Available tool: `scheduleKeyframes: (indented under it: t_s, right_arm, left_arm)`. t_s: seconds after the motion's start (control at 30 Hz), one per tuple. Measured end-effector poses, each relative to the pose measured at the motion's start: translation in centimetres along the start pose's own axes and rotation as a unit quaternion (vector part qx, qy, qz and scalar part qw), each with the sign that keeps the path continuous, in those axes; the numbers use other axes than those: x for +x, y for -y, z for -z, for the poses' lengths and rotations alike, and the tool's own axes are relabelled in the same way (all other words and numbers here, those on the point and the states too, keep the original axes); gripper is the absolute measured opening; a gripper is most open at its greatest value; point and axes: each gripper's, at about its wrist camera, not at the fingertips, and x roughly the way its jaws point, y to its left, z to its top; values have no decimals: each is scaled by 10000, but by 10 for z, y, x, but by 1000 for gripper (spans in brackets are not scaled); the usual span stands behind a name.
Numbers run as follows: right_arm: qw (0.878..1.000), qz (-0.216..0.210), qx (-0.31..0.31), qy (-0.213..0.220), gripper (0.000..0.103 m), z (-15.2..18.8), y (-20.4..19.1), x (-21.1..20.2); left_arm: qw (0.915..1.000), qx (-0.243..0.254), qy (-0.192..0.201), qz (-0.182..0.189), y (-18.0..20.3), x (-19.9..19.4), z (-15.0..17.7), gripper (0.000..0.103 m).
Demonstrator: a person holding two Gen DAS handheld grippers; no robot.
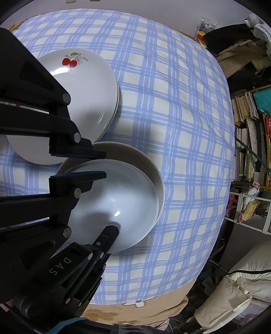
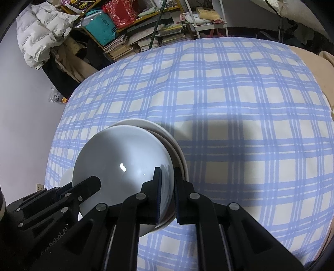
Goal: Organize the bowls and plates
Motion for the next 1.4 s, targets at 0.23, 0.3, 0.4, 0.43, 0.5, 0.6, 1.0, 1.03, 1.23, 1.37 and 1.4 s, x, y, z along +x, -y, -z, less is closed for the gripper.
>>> scheduleKeyframes:
  t_s: [0.23, 0.3, 0.4, 0.43, 0.5, 0.6, 1.0, 1.03, 1.23, 1.37, 1.4]
  right_arm:
    - [10000, 33, -91, -14, 12, -1, -3, 1]
    - [9998, 78, -184, -49, 12, -1, -6, 2]
    - [9992, 173, -344, -134, 13, -1, -10, 2]
    - [9991, 189, -364, -138, 13, -1, -11, 2]
    - [9990, 197, -389, -134, 14, -1, -11, 2]
    - [9991, 188, -363, -133, 14, 0, -12, 2]
    - [9993, 73, -159, -328, 14, 1, -3, -3]
    - [9993, 78, -166, -331, 14, 1, -3, -3]
    - [9993, 115, -190, -300, 16, 4, -4, -6]
    - [9987, 243, -387, -239, 20, 5, -10, -8]
    - [9985, 256, -428, -228, 21, 5, -12, -8]
  left_arm:
    - [10000, -2, -4, -90, 2, 0, -1, 12]
    - [10000, -3, -5, -90, 2, 0, 0, 11]
    - [9999, 33, -3, -104, 1, 0, 0, 10]
    - [10000, 20, 6, -79, 0, -1, 1, 10]
    - [10000, -13, 12, -61, 0, 0, 1, 10]
    - [10000, -36, 16, -50, 0, 0, 1, 9]
    - [9999, -67, 113, -59, -1, -6, 1, 6]
    - [9999, -81, 113, -55, -1, -6, 0, 6]
    - [9999, -78, 137, -44, 0, -9, 2, 6]
    - [9999, -87, 136, -31, 0, -10, 2, 6]
    - [9999, -89, 138, -32, -1, -10, 2, 6]
